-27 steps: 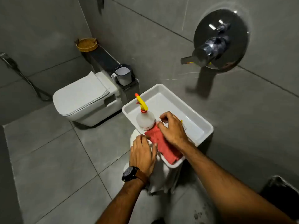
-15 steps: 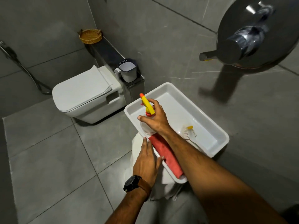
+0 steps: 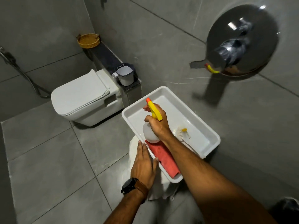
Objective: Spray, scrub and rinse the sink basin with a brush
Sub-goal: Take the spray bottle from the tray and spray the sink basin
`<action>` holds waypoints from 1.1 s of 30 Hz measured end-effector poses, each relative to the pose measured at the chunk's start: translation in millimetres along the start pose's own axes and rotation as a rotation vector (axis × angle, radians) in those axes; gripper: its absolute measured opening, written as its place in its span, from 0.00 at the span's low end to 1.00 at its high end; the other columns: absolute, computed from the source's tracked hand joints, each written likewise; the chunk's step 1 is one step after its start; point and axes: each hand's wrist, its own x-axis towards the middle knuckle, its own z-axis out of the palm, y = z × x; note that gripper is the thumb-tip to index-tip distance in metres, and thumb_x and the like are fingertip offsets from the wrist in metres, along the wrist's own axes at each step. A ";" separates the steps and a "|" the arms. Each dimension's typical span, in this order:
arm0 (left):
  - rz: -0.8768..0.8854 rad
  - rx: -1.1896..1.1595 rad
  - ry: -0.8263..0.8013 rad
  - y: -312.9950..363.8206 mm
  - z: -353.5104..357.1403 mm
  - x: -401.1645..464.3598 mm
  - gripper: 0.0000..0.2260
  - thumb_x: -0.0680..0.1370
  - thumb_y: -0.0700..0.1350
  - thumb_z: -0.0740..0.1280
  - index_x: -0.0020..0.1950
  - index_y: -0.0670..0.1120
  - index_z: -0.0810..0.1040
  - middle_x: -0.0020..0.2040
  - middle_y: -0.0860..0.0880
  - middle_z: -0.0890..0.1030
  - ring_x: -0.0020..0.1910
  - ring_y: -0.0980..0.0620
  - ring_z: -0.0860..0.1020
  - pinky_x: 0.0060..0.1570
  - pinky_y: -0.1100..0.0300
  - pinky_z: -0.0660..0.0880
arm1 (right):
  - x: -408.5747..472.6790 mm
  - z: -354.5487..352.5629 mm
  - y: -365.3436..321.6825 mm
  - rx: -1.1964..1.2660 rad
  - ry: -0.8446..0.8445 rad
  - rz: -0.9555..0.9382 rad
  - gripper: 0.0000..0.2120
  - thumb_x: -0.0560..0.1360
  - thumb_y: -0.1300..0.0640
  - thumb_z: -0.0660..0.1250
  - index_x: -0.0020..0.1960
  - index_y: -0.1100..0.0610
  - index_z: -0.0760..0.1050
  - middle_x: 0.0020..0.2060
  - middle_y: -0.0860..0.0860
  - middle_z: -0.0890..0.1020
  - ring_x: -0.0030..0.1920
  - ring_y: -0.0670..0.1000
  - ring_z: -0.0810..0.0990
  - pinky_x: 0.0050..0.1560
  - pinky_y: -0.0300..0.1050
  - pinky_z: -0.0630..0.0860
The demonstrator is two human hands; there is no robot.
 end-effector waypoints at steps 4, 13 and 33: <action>0.064 -0.050 0.049 32.3 -22.3 -18.9 0.27 0.84 0.48 0.51 0.81 0.47 0.46 0.82 0.49 0.49 0.80 0.53 0.52 0.75 0.65 0.49 | -34.2 -36.6 -35.1 0.091 0.150 0.010 0.30 0.65 0.68 0.64 0.60 0.41 0.80 0.49 0.44 0.84 0.54 0.52 0.83 0.53 0.46 0.81; 0.292 -0.008 0.018 128.2 -45.4 -75.7 0.27 0.83 0.45 0.55 0.81 0.45 0.51 0.81 0.48 0.53 0.79 0.49 0.57 0.74 0.56 0.61 | -137.7 -143.8 -113.4 0.131 0.388 0.021 0.33 0.66 0.70 0.64 0.64 0.43 0.80 0.47 0.42 0.84 0.48 0.45 0.82 0.49 0.43 0.82; 0.780 -0.003 -0.316 274.1 23.7 -288.0 0.31 0.78 0.37 0.60 0.80 0.40 0.54 0.81 0.43 0.55 0.79 0.48 0.57 0.76 0.58 0.56 | -469.1 -322.4 -186.6 -0.017 0.826 0.139 0.35 0.67 0.68 0.64 0.72 0.46 0.76 0.47 0.46 0.82 0.47 0.46 0.81 0.43 0.45 0.80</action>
